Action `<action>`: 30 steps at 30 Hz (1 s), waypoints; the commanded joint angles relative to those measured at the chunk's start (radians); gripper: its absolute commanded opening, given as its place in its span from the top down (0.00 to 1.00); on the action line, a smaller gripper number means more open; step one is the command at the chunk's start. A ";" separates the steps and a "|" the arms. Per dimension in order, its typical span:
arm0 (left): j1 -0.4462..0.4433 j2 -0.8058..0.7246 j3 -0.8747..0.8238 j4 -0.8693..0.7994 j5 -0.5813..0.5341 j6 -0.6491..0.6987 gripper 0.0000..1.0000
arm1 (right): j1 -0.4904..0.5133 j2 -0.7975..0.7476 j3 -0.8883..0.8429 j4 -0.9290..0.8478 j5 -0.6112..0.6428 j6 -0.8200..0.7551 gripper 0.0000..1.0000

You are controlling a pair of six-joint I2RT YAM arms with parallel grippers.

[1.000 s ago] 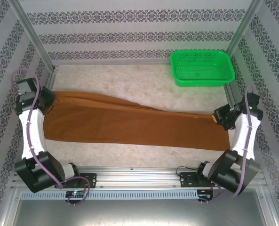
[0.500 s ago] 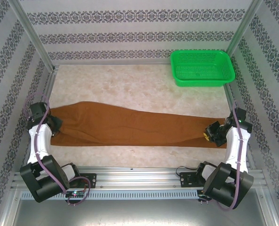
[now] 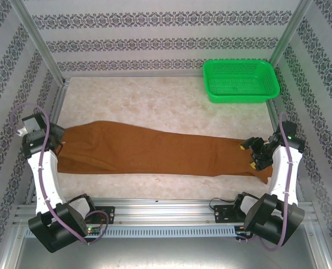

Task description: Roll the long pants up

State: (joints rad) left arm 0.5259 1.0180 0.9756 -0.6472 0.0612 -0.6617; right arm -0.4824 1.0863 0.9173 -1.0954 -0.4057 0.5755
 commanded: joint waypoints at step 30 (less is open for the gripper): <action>0.089 0.529 -0.239 0.275 0.157 -0.140 1.00 | 0.083 0.423 -0.001 0.277 0.023 0.135 1.00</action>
State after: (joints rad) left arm 0.5945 1.4776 0.7158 -0.4427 0.2337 -0.7620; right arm -0.4137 1.4643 0.8722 -0.8154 -0.4072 0.6865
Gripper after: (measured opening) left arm 0.050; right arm 0.064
